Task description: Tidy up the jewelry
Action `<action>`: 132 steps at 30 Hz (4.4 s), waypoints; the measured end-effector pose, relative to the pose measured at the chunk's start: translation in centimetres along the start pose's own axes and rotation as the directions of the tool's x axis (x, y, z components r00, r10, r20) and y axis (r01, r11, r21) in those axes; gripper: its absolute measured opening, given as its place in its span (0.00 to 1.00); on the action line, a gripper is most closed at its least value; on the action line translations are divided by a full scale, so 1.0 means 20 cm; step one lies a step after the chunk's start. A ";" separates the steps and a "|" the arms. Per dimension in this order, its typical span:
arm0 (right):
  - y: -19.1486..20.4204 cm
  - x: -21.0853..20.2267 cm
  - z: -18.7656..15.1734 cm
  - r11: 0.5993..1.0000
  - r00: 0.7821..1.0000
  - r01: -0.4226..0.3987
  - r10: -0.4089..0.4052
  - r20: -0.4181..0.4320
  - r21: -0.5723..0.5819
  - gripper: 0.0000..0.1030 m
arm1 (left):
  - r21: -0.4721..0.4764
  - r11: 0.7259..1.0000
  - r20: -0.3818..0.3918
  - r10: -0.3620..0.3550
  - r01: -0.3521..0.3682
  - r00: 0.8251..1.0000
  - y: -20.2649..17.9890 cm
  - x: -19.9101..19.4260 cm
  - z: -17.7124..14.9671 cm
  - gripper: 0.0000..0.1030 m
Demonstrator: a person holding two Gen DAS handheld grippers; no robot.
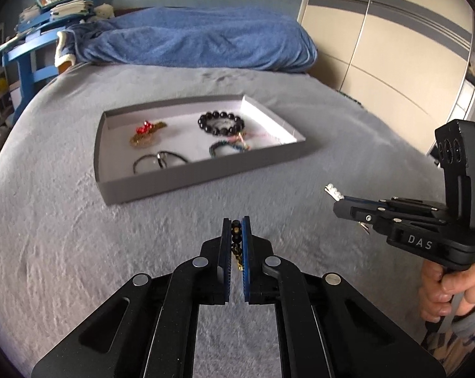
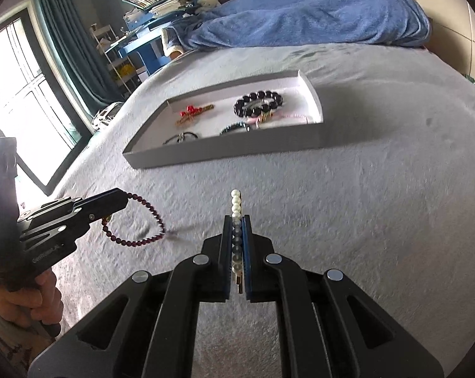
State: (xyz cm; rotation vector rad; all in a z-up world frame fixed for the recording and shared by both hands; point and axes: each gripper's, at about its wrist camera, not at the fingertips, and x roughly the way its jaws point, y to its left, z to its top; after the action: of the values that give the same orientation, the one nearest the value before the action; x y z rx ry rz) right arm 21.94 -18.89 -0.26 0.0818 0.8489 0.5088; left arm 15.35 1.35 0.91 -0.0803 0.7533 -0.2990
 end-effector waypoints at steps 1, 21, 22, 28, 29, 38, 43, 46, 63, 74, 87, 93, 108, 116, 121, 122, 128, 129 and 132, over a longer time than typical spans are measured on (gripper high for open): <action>0.00 0.00 0.02 1.000 1.000 0.002 -0.002 0.002 -0.004 0.06 | 0.002 1.000 0.006 -0.001 0.001 1.000 0.00 -0.01 0.02 0.06; 0.10 0.08 0.45 0.997 0.999 -0.003 0.006 0.038 -0.076 0.06 | -0.011 1.000 0.083 0.016 -0.015 0.996 0.14 -0.03 0.45 0.06; 0.09 0.09 0.47 0.998 0.999 -0.001 0.004 0.038 -0.070 0.06 | -0.014 1.000 0.085 0.019 -0.018 0.996 0.15 -0.02 0.48 0.06; 0.02 0.21 0.56 1.000 1.000 0.005 -0.004 0.030 -0.027 0.06 | -0.061 0.998 0.083 0.006 -0.001 0.997 0.23 0.09 0.59 0.06; 0.02 0.23 0.56 1.000 1.000 0.003 -0.002 0.031 -0.023 0.06 | -0.066 0.998 0.082 0.005 0.000 0.997 0.23 0.11 0.59 0.06; -0.05 0.42 0.67 1.000 1.000 0.022 -0.022 0.019 -0.005 0.06 | -0.083 0.996 0.059 -0.014 0.019 0.998 0.26 0.33 0.67 0.06; -0.08 0.56 0.68 0.999 0.999 0.047 -0.047 -0.018 -0.005 0.06 | -0.082 0.996 0.040 -0.015 0.019 0.999 0.28 0.46 0.69 0.06; -0.11 0.63 0.68 0.998 0.997 0.063 -0.064 -0.036 -0.010 0.06 | -0.097 0.995 0.017 -0.011 0.013 1.000 0.31 0.54 0.68 0.06; -0.13 0.71 0.64 0.991 0.991 0.116 -0.120 -0.064 -0.058 0.09 | -0.056 0.995 -0.043 0.082 -0.084 0.996 0.31 0.65 0.57 0.44; -0.08 0.53 0.62 0.990 0.991 0.124 -0.121 0.054 -0.067 0.50 | -0.069 0.971 0.098 0.235 -0.229 0.967 0.30 0.40 0.55 0.88; -0.05 0.31 0.47 0.987 0.969 0.149 -0.134 0.209 -0.057 0.93 | -0.151 0.915 0.146 0.395 -0.374 0.907 0.33 0.13 0.29 0.93; -0.01 0.24 0.34 0.989 0.966 0.136 -0.120 0.230 -0.053 0.95 | -0.146 0.895 0.188 0.444 -0.422 0.876 0.29 0.04 0.16 0.94; 0.06 0.09 0.07 0.984 0.942 0.144 -0.103 0.321 -0.109 0.95 | -0.118 0.907 0.296 0.420 -0.404 0.858 0.16 -0.07 -0.02 0.95; 0.05 0.04 0.02 0.984 0.930 0.157 -0.116 0.350 -0.089 0.95 | -0.094 0.926 0.304 0.377 -0.367 0.875 0.12 -0.07 -0.05 0.95; 0.08 0.06 0.01 0.979 0.932 0.164 -0.113 0.344 -0.122 0.95 | -0.071 0.934 0.307 0.355 -0.350 0.883 0.09 -0.07 -0.06 0.95; 0.09 0.06 0.01 0.978 0.933 0.165 -0.113 0.342 -0.127 0.95 | -0.068 0.935 0.304 0.351 -0.347 0.886 0.09 -0.06 -0.06 0.95; 0.10 0.07 0.01 0.977 0.935 0.165 -0.111 0.338 -0.135 0.95 | -0.078 0.937 0.286 0.347 -0.339 0.893 0.11 -0.05 -0.06 0.95; 0.10 0.07 0.01 0.977 0.935 0.165 -0.111 0.338 -0.134 0.95 | -0.080 0.938 0.285 0.347 -0.338 0.894 0.11 -0.05 -0.06 0.95; 0.10 0.07 0.01 0.977 0.934 0.164 -0.111 0.338 -0.133 0.95 | -0.090 0.938 0.285 0.346 -0.335 0.894 0.12 -0.05 -0.07 0.95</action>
State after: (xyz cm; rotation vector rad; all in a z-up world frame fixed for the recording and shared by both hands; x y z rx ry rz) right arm 21.97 -16.58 -0.59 -0.0401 0.4794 0.4139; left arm 14.29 4.01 0.24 -0.0272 0.4614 0.0651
